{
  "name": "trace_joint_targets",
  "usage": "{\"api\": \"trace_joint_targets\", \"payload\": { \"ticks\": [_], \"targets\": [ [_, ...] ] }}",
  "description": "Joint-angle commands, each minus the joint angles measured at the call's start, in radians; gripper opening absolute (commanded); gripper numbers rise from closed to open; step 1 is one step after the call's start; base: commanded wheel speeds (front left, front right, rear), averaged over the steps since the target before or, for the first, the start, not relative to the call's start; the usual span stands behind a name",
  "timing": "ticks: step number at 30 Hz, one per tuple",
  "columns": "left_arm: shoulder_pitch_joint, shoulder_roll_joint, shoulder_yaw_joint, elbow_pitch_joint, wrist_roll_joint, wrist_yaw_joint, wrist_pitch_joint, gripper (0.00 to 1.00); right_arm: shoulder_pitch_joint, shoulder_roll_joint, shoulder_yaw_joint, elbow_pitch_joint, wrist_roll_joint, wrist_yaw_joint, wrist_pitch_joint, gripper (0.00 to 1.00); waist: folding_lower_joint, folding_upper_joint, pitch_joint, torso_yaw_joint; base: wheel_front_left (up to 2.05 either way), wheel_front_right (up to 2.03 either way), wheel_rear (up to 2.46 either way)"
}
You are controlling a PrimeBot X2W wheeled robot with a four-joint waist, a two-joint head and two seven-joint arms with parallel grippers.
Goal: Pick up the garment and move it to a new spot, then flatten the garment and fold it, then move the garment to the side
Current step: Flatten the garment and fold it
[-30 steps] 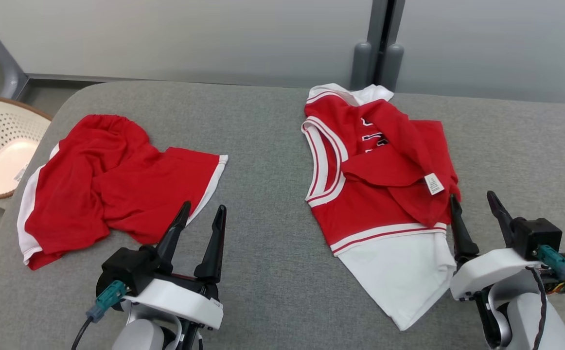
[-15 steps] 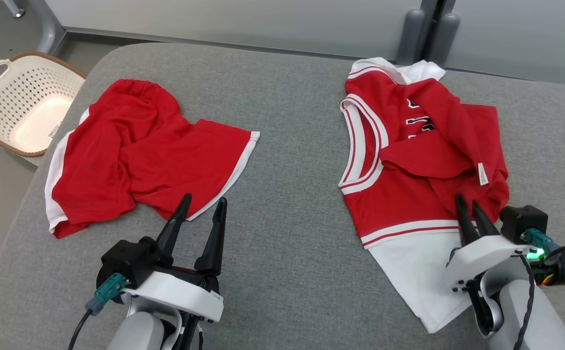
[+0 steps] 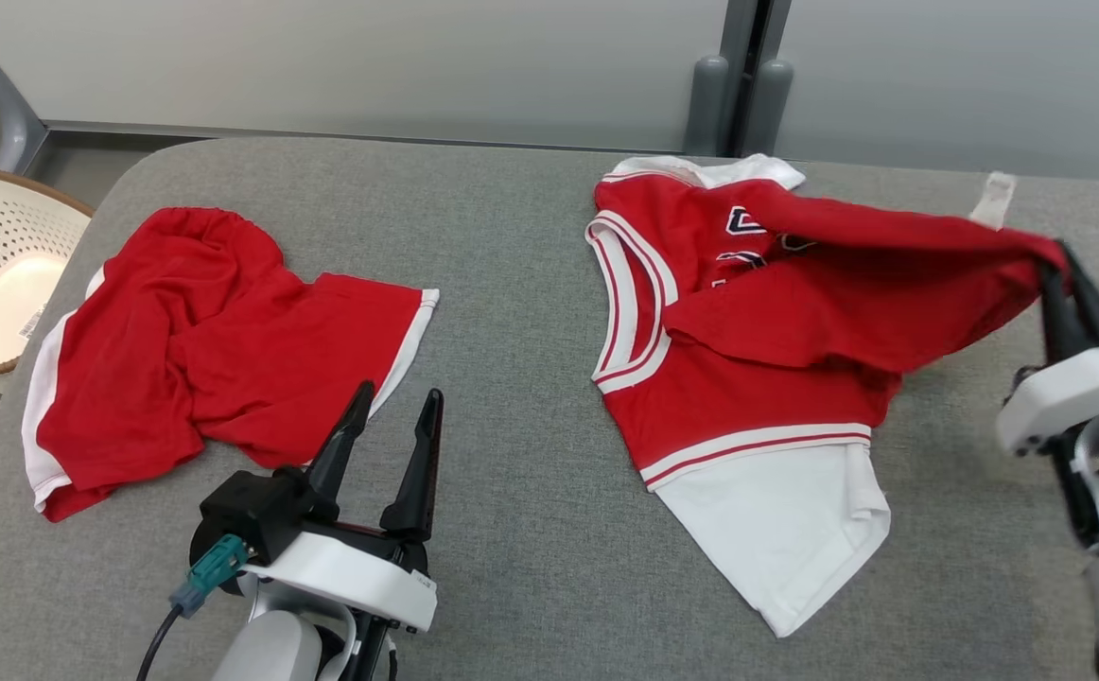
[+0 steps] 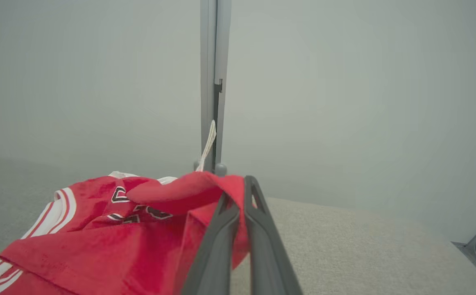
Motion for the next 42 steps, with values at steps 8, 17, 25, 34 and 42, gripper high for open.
{"api": "trace_joint_targets", "payload": {
  "ticks": [8, 17, 25, 34, 42],
  "targets": [
    [-0.021, 0.004, -0.029, -0.008, -0.013, -0.001, 0.000, 1.00, -0.161, -0.224, -0.022, -0.025, -0.007, 0.000, 0.155, 0.00, 0.0000, 0.0000, 0.069, 0.024, 0.00, 0.00, 0.00],
    [-0.076, 0.004, -0.070, -0.005, -0.030, -0.001, 0.000, 1.00, -0.391, -0.527, 0.114, 0.071, -0.066, 0.000, 0.222, 0.00, 0.0000, 0.0000, 0.182, 0.115, 0.00, 0.00, 0.00],
    [-0.099, 0.003, -0.088, -0.008, -0.057, -0.001, 0.000, 1.00, -0.552, -0.576, 0.166, 0.197, -0.145, 0.000, 0.204, 1.00, 0.0000, 0.0000, 0.223, 0.166, 0.00, 0.00, 0.00],
    [-0.103, 0.004, -0.058, -0.003, -0.038, -0.001, 0.000, 1.00, -0.509, -0.438, 0.113, 0.296, -0.126, 0.000, 0.063, 1.00, 0.0000, 0.0000, 0.185, 0.121, 0.00, 0.00, 0.00],
    [-0.061, 0.004, -0.022, 0.000, -0.006, -0.001, 0.000, 1.00, -0.375, -0.294, 0.085, 0.314, -0.064, 0.000, -0.106, 1.00, 0.0000, 0.0000, 0.085, 0.039, 0.00, 0.00, 0.00]
  ]
}}
